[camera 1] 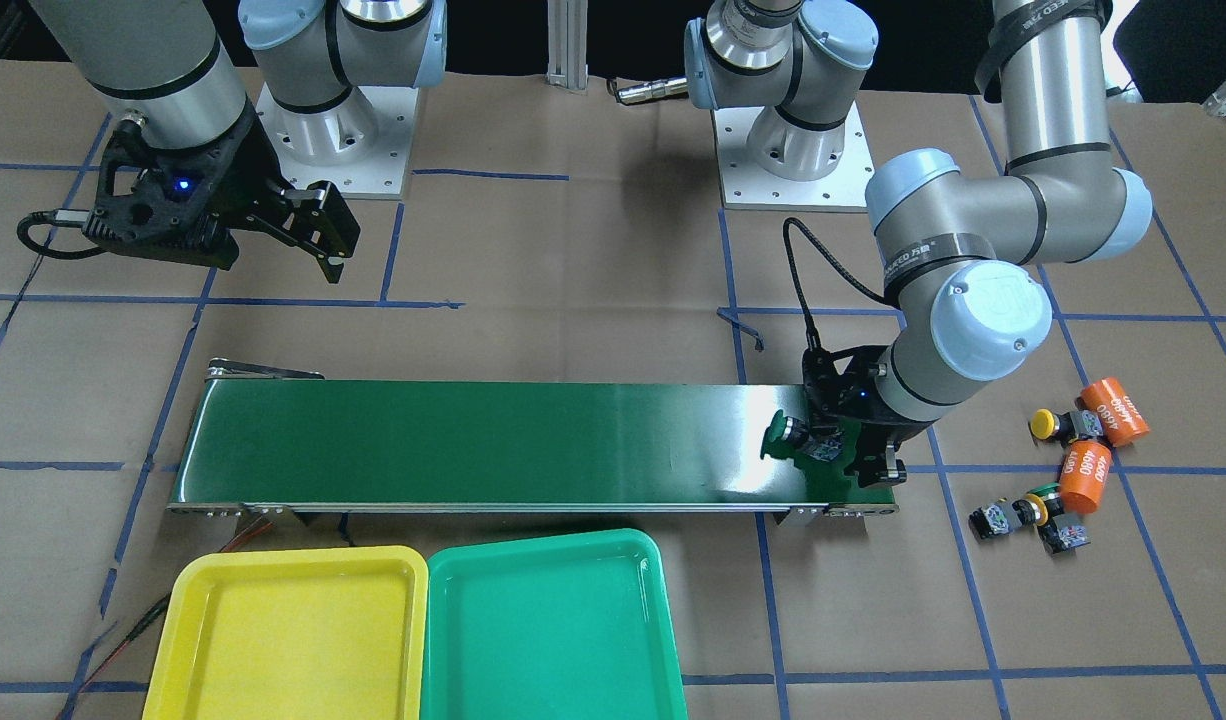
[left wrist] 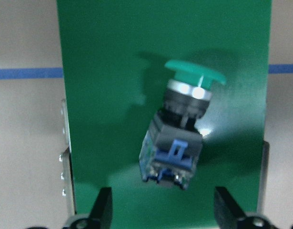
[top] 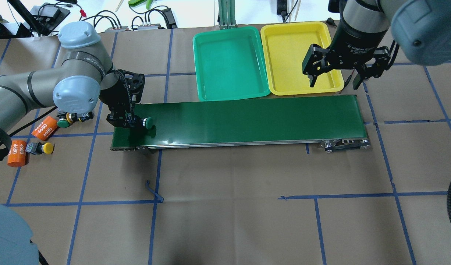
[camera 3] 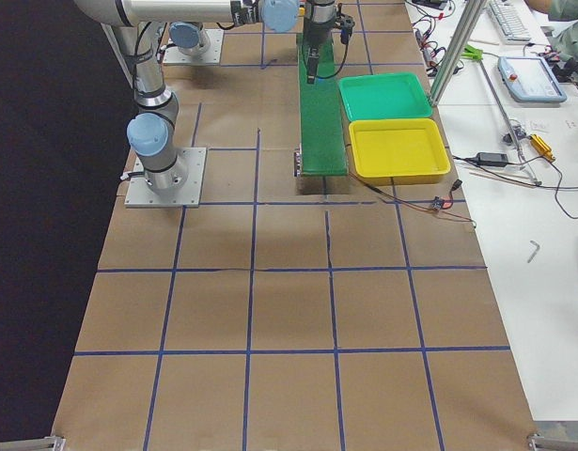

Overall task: Sort buttons by color to trays
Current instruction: 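Place the green-capped button on the conveyor belt with the left gripper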

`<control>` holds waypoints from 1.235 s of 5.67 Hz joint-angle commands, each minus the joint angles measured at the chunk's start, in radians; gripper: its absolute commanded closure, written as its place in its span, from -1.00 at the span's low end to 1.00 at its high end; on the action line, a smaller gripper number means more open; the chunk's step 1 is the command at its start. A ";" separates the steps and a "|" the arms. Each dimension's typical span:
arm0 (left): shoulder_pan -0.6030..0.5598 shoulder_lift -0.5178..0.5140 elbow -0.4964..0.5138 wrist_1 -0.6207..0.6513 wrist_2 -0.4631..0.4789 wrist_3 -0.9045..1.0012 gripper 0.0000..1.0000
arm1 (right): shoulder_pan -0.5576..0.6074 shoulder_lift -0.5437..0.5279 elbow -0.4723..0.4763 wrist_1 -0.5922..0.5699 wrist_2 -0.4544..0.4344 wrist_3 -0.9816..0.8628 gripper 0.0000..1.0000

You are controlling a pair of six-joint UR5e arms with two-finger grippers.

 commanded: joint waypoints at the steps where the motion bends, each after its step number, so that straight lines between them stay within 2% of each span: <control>1: 0.166 0.007 0.047 -0.034 -0.013 -0.032 -0.98 | -0.002 -0.001 0.000 0.000 0.000 -0.003 -1.00; 2: 0.257 -0.012 0.055 -0.039 -0.080 -0.027 -0.98 | -0.002 -0.004 0.000 0.002 0.000 -0.010 -1.00; 4: 0.318 -0.142 0.139 -0.019 -0.074 0.083 -0.98 | 0.000 -0.013 0.000 0.002 0.005 -0.024 -1.00; 5: 0.328 -0.202 0.141 0.084 -0.062 0.205 -0.98 | 0.000 -0.013 -0.002 0.006 0.007 -0.168 -1.00; 6: 0.329 -0.227 0.116 0.146 -0.037 0.237 -0.98 | -0.002 -0.015 -0.002 0.011 0.004 -0.344 -1.00; 7: 0.327 -0.244 0.119 0.151 -0.037 0.240 -0.94 | 0.001 -0.027 0.000 0.020 0.002 -0.393 -1.00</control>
